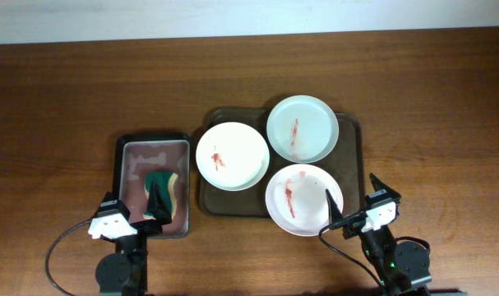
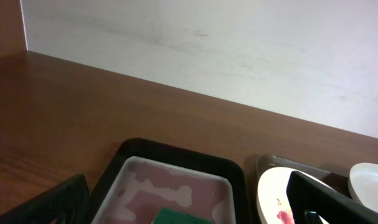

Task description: Clean dirty plates on tray and stack at the side

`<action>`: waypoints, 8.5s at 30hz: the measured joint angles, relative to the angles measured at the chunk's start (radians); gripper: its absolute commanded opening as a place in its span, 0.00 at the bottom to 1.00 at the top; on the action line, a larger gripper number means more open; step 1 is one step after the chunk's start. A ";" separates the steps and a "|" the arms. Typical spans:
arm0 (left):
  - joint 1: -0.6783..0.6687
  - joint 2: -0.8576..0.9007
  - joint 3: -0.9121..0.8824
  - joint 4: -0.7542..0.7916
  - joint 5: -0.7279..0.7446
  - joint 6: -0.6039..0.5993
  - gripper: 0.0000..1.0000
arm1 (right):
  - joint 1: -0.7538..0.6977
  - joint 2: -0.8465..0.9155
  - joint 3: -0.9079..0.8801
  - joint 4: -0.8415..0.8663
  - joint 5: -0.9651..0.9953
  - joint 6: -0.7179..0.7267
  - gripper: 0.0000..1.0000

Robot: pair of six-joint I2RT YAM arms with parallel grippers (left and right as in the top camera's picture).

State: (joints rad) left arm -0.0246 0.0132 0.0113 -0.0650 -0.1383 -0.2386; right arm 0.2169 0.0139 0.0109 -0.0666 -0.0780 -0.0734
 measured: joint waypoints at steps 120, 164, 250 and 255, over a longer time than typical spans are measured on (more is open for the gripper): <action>-0.143 1.453 1.326 -1.241 0.130 -0.092 0.87 | 0.236 2.025 1.381 -0.691 -0.068 0.500 0.04; -0.034 1.641 0.927 -0.734 0.127 0.004 0.16 | 0.237 2.024 1.384 -0.690 -0.058 0.518 0.04; -0.399 2.173 1.574 -0.891 0.422 -0.383 0.00 | 0.225 2.021 1.386 -0.756 -0.035 0.524 0.04; -0.396 2.155 1.577 -0.982 0.308 -0.370 0.00 | 0.214 2.021 1.386 -0.760 -0.070 0.530 0.04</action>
State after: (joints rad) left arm -0.4206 2.1677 1.5887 -1.0473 0.1699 -0.6090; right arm 0.4309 2.0354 1.3972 -0.8268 -0.1482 0.4564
